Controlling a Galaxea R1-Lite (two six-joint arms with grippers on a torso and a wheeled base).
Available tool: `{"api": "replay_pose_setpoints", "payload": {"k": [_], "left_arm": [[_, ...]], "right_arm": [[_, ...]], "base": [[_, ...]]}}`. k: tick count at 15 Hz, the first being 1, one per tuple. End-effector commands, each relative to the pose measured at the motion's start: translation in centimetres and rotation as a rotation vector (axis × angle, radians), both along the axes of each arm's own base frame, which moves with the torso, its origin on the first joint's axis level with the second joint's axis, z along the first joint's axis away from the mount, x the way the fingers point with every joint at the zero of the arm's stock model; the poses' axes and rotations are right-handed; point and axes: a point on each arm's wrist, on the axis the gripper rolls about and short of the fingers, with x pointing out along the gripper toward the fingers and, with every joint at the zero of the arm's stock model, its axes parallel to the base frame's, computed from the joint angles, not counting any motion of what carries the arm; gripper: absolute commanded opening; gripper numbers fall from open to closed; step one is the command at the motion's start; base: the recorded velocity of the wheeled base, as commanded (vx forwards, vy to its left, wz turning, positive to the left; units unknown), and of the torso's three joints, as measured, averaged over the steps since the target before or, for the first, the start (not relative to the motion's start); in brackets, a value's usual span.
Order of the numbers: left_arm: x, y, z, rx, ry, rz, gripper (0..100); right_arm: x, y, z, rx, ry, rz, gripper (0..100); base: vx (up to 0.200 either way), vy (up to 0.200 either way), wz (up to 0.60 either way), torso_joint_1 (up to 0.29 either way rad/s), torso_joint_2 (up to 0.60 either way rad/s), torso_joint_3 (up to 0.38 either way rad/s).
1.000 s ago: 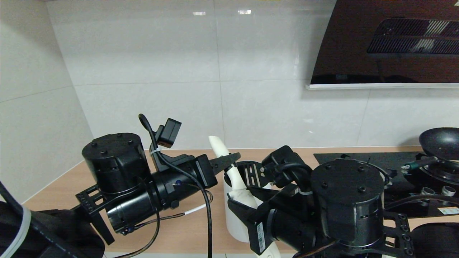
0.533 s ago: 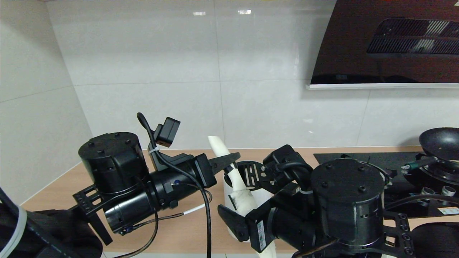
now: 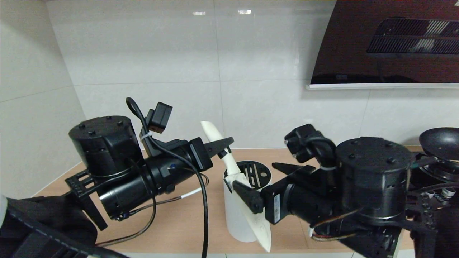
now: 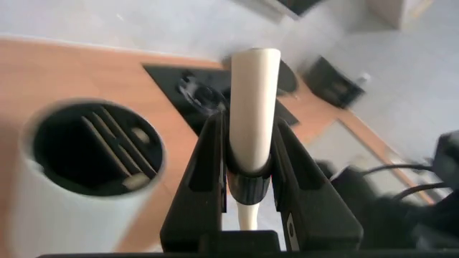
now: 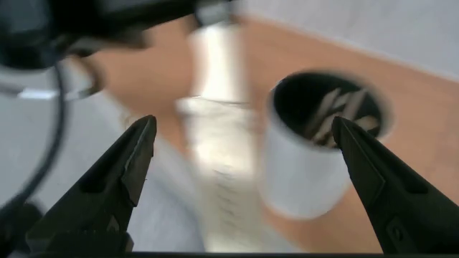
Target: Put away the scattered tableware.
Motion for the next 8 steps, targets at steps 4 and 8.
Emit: {"api": "replay_pose_setpoints", "payload": {"k": [4, 8], "left_arm": [[2.4, 0.0, 9.3, 0.106, -0.185, 0.275, 0], [0.9, -0.6, 9.9, 0.249, -0.228, 0.445, 0]], "right_arm": [[0.4, -4.4, 4.7, 0.12, -0.103, -0.106, 100], [1.1, -6.2, 5.6, 0.137, -0.13, -0.173, 100]], "base": [[0.0, 0.0, 0.0, 0.0, 0.0, 0.0], [0.0, 0.0, 0.0, 0.0, 0.0, 0.0]]}}
